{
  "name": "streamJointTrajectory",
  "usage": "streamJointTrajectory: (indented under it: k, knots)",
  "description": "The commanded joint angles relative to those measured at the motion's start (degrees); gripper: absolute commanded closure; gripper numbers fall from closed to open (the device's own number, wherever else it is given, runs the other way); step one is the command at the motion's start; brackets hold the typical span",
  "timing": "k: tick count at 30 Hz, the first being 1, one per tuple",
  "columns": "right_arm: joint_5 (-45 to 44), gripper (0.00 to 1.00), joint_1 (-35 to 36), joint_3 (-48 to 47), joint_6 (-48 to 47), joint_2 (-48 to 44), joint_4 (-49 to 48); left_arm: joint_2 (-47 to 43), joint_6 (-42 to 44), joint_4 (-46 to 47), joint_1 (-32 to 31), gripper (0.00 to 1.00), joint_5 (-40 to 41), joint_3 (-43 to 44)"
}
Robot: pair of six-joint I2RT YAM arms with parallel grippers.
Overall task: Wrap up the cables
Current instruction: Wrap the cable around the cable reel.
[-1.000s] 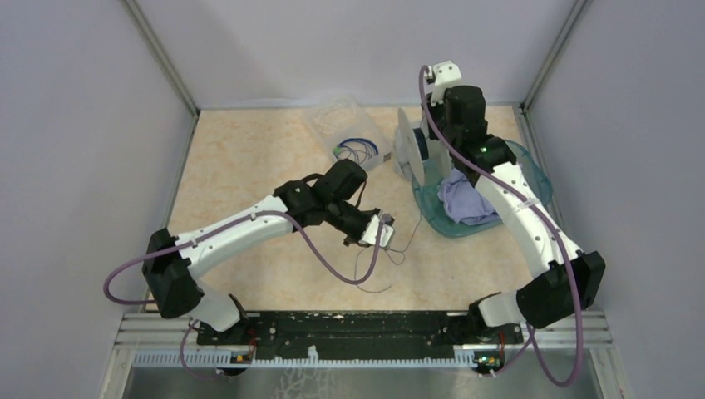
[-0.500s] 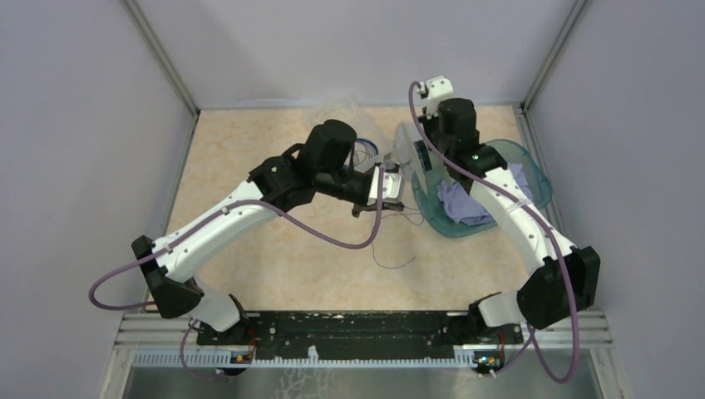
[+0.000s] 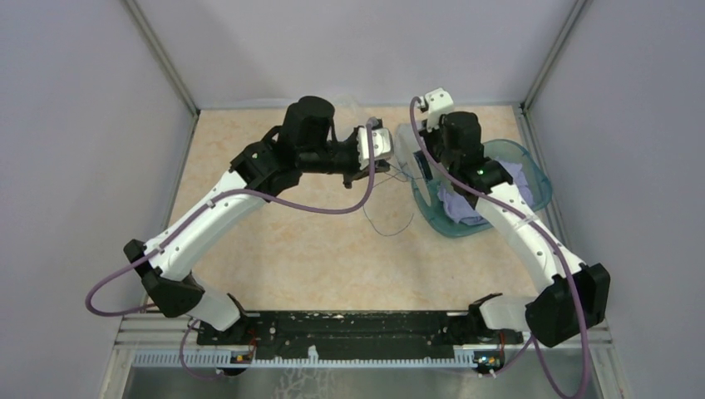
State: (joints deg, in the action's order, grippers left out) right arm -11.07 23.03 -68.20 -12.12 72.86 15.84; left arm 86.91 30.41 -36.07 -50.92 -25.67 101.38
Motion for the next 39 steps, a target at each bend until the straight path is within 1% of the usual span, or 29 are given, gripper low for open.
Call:
streamJointTrajectory:
  k: [1, 9, 15, 26, 31, 39]
  knots:
    - [2.5, 1.0, 1.1, -2.3, -0.8, -3.4, -3.6, -0.3, -3.2, 3.1, 2.4, 0.99, 0.9, 1.6]
    - [6.2, 1.0, 1.4, -3.2, -0.7, -4.1, -1.2, 0.8, -7.2, 5.7, 10.5, 1.0, 3.1, 3.4]
    - [11.1, 1.0, 1.4, -4.6, 0.5, -5.3, 0.8, 2.9, -10.4, 8.8, 17.2, 0.99, 5.1, 3.5]
    - [20.8, 1.0, 1.4, -9.8, 4.3, -4.4, 5.5, 9.8, -15.6, 9.6, 25.0, 0.99, 5.2, 4.7]
    - [24.0, 1.0, 1.4, -11.2, 5.5, -4.5, 6.9, 11.4, -17.8, 11.0, 28.5, 0.99, 2.9, 2.3]
    - [25.9, 1.0, 1.4, -14.2, 7.6, -4.2, 8.4, 10.7, -18.0, 14.9, 29.4, 0.99, 2.3, -7.1]
